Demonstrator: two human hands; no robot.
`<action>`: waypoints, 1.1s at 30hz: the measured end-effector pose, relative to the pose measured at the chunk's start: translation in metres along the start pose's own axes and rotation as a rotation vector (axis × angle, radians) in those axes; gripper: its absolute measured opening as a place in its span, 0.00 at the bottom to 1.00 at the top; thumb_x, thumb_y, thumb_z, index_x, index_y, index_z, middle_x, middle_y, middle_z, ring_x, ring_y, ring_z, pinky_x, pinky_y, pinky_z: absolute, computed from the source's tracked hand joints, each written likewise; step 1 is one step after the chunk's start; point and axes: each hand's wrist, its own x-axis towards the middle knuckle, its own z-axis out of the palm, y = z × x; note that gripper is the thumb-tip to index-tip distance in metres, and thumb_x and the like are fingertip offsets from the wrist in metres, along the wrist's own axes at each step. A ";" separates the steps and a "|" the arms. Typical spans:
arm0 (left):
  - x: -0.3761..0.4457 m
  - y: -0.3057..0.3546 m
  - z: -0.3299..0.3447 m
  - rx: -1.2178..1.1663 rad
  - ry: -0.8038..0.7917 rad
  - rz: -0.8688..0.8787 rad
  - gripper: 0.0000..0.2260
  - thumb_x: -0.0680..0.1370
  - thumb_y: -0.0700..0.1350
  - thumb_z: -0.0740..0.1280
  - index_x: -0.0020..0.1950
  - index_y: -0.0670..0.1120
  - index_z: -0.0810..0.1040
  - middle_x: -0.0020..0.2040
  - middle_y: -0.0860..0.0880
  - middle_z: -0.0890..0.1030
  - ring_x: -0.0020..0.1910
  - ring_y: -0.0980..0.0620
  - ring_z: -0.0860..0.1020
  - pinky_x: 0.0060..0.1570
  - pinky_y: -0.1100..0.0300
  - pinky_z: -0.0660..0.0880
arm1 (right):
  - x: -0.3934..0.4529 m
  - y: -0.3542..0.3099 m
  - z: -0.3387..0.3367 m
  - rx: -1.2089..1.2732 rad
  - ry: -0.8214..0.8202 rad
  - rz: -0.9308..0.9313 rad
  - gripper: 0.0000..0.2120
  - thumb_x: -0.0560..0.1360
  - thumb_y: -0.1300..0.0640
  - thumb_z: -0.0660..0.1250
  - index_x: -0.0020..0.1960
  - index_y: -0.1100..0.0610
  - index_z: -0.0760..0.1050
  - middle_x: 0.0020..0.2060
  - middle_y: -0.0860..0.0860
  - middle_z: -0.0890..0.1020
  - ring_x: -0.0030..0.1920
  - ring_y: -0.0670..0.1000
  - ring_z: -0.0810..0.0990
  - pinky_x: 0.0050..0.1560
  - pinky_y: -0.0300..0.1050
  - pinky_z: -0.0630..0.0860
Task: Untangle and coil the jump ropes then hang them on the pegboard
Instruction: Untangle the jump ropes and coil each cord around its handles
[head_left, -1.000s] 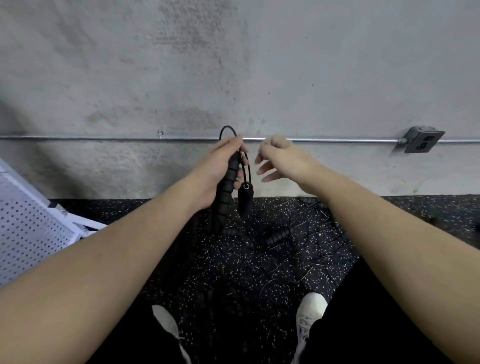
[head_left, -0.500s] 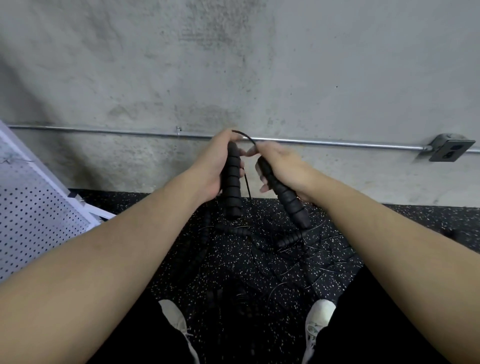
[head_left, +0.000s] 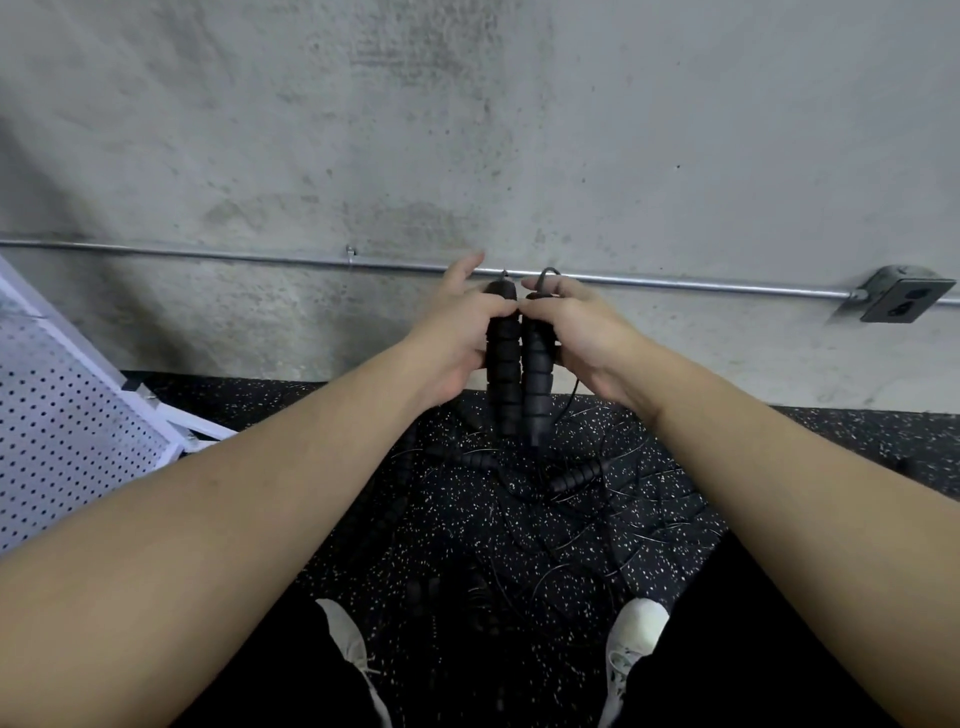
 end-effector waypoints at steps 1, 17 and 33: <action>0.001 -0.002 0.001 0.014 -0.023 -0.010 0.31 0.81 0.36 0.66 0.79 0.60 0.64 0.60 0.50 0.82 0.46 0.53 0.81 0.40 0.55 0.79 | 0.002 0.000 -0.003 0.011 0.003 0.005 0.10 0.81 0.63 0.64 0.60 0.53 0.74 0.45 0.49 0.82 0.43 0.47 0.80 0.43 0.44 0.79; 0.008 -0.011 0.013 0.153 -0.042 0.106 0.32 0.77 0.44 0.73 0.75 0.58 0.61 0.69 0.51 0.75 0.59 0.48 0.81 0.57 0.45 0.81 | 0.011 -0.008 -0.023 0.388 -0.105 0.007 0.12 0.80 0.64 0.67 0.63 0.58 0.74 0.49 0.55 0.84 0.49 0.53 0.84 0.52 0.50 0.83; -0.005 0.006 0.002 0.180 -0.441 -0.309 0.17 0.83 0.58 0.63 0.59 0.45 0.78 0.44 0.45 0.81 0.38 0.50 0.79 0.35 0.57 0.75 | 0.008 -0.012 -0.043 0.404 0.033 0.011 0.09 0.81 0.55 0.66 0.59 0.58 0.75 0.47 0.53 0.80 0.45 0.50 0.82 0.51 0.46 0.83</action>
